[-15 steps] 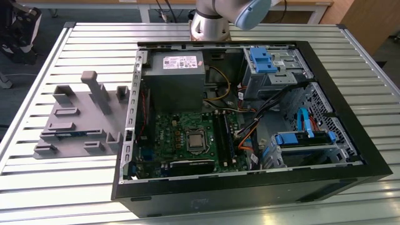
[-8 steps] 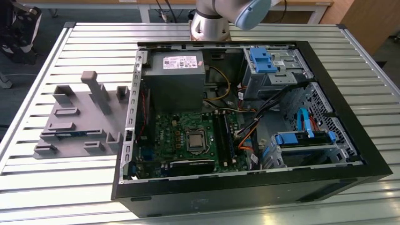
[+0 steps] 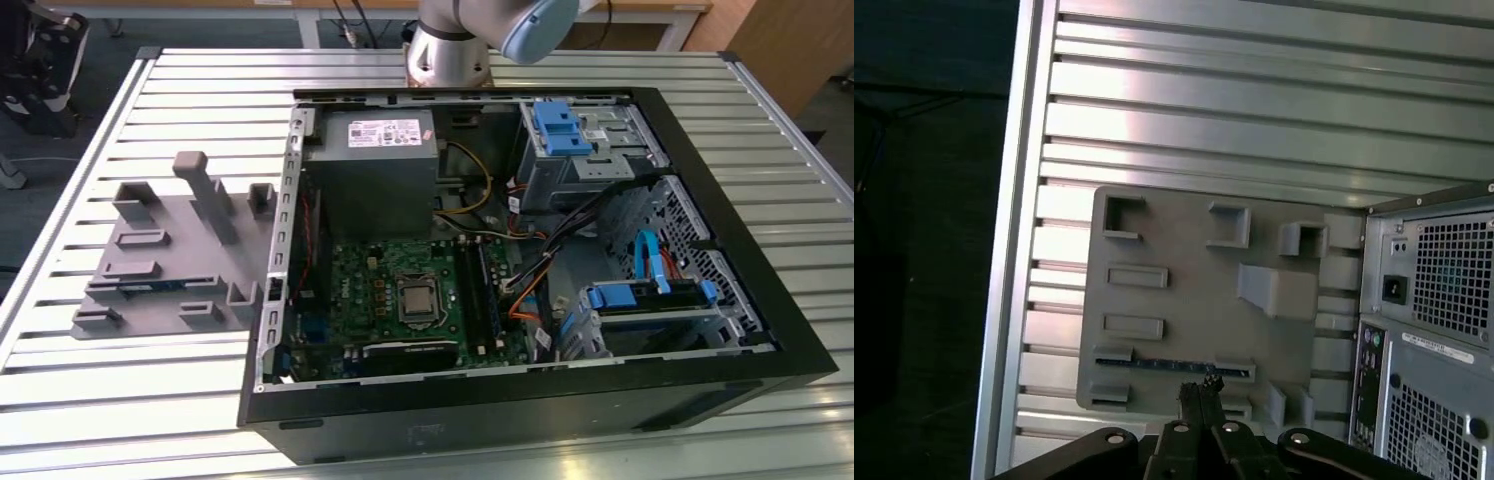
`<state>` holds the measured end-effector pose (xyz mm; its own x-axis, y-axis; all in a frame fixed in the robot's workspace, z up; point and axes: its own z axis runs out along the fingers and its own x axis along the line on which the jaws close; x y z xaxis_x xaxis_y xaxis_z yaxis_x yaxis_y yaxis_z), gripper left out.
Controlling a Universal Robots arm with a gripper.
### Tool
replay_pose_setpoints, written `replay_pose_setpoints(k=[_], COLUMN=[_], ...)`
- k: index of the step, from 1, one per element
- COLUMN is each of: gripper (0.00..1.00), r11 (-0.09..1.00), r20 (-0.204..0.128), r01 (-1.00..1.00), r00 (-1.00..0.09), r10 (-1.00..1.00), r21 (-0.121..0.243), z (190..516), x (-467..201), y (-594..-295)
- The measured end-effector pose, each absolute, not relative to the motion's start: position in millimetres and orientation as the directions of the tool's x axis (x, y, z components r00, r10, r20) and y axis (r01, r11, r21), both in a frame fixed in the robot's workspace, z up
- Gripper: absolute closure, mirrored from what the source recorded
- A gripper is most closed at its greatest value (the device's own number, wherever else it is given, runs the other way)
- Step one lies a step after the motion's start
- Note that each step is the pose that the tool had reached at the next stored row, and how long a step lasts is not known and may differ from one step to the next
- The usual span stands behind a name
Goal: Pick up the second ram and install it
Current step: 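Pick up the second ram and move it above second insertion slot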
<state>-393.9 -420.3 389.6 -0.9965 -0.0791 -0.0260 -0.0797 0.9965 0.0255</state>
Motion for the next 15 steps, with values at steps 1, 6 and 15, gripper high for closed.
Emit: replay_pose_setpoints(k=[1,6,15], gripper=[0.89,0.89,0.89], r11=[0.996,0.993,0.984], r20=[-0.026,-0.026,-0.026], r01=[-0.085,-0.118,-0.179], r00=[-0.996,-0.993,-0.984], r10=[-0.084,-0.117,-0.178], r21=[0.025,0.026,0.026], z=[389.6,389.5,389.2], x=[-393.9,-393.9,-393.9], y=[-420.3,-420.3,-420.3])
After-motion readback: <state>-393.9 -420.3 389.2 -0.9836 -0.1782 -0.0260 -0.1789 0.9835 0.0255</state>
